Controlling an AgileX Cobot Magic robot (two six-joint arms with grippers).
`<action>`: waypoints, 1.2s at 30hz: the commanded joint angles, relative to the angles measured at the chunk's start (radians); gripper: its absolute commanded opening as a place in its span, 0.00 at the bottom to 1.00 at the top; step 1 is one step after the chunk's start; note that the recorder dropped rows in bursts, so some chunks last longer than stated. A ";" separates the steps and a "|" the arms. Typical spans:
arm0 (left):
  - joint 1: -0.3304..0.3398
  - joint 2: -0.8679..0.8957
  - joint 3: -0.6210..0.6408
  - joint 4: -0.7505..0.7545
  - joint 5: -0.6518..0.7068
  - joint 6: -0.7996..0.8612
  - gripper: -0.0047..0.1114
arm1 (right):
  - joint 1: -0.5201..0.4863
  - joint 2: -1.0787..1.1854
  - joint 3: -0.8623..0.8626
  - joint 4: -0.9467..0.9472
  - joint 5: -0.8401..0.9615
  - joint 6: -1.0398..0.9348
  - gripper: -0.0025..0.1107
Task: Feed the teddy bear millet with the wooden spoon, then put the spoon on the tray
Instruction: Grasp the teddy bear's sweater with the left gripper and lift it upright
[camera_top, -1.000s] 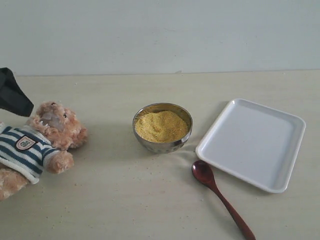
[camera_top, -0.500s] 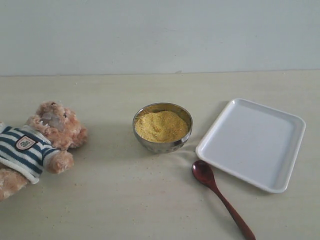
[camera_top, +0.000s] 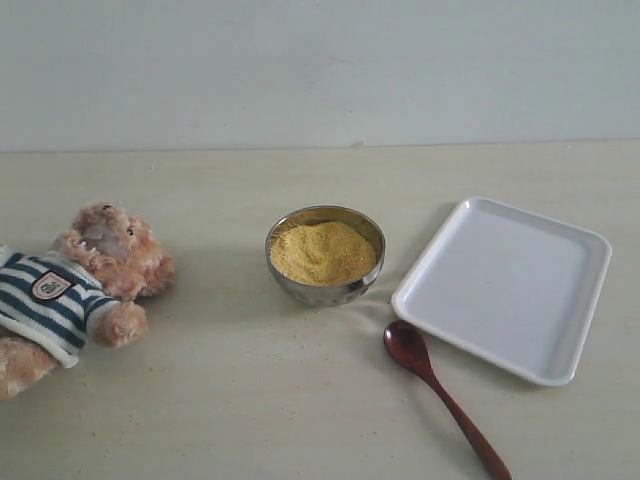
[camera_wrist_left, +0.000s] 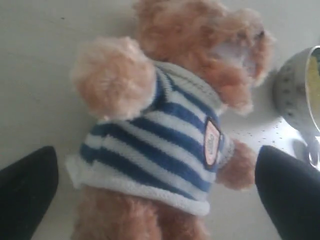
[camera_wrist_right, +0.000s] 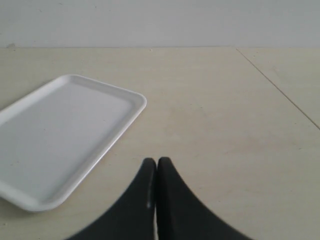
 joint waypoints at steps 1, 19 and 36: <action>-0.006 0.057 0.003 -0.047 -0.038 0.084 0.98 | -0.005 -0.005 -0.001 -0.006 -0.011 -0.003 0.02; -0.046 0.344 0.000 -0.276 0.000 0.218 0.98 | -0.005 -0.005 -0.001 -0.006 -0.011 -0.003 0.02; -0.168 0.477 -0.001 -0.385 0.010 0.236 0.65 | -0.005 -0.005 -0.001 -0.006 -0.011 -0.003 0.02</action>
